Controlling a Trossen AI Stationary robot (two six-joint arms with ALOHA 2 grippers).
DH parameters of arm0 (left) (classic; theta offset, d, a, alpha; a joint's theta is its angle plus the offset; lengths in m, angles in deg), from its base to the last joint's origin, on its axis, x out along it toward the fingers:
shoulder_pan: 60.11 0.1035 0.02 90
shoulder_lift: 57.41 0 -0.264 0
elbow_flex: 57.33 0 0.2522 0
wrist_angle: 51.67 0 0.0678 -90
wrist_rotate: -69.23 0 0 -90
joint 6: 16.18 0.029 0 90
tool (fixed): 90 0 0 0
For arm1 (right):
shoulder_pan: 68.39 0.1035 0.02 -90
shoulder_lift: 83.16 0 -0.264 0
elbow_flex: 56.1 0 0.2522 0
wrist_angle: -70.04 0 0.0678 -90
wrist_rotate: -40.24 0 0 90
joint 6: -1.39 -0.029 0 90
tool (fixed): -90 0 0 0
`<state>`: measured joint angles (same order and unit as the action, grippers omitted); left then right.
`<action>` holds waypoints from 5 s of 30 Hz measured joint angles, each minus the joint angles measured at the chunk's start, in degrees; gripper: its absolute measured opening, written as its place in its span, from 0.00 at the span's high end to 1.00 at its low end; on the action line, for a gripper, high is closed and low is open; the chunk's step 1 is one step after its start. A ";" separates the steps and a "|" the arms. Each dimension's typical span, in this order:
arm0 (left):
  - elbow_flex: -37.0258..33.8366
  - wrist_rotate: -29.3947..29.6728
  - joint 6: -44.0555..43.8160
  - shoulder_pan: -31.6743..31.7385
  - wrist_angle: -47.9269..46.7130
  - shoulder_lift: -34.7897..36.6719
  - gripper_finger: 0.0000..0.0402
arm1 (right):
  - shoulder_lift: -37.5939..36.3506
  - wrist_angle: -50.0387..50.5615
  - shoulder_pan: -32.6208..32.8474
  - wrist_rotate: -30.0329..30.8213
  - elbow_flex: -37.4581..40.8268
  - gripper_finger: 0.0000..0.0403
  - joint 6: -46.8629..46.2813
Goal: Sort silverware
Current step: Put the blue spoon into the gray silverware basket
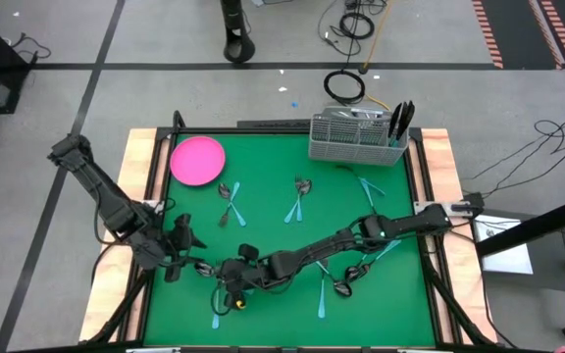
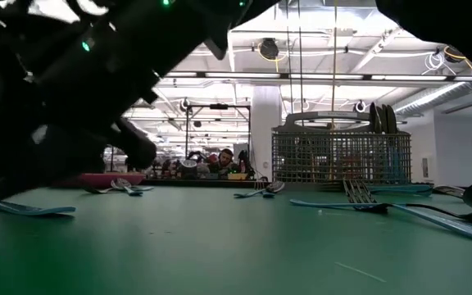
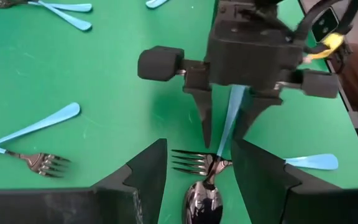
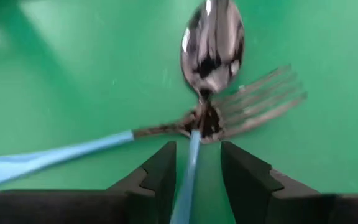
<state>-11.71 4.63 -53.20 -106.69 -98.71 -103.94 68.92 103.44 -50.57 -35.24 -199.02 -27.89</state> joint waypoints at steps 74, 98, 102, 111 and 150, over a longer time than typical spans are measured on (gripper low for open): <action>-12.24 54.84 -32.92 -25.45 23.94 -9.26 0.55 | -24.83 70.29 9.68 52.05 4.51 1.00 -39.66; -12.22 56.06 -20.93 -16.46 29.81 -10.02 0.55 | -71.38 34.71 -16.17 75.51 81.75 1.00 -61.59; -12.22 55.36 -18.52 -11.79 29.81 -9.97 0.55 | -70.96 30.57 -22.10 75.47 86.25 1.00 -61.79; -12.22 54.43 -10.70 -0.66 32.02 -9.91 0.55 | -70.88 27.66 -30.83 75.58 86.18 1.00 -61.53; -12.22 33.31 13.39 7.77 47.21 -9.91 0.55 | -82.70 -80.30 -49.54 6.54 106.50 1.00 30.32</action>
<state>-23.93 37.94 -39.82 -98.92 -51.50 -113.85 -13.78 23.14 -100.10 -28.70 -92.51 2.43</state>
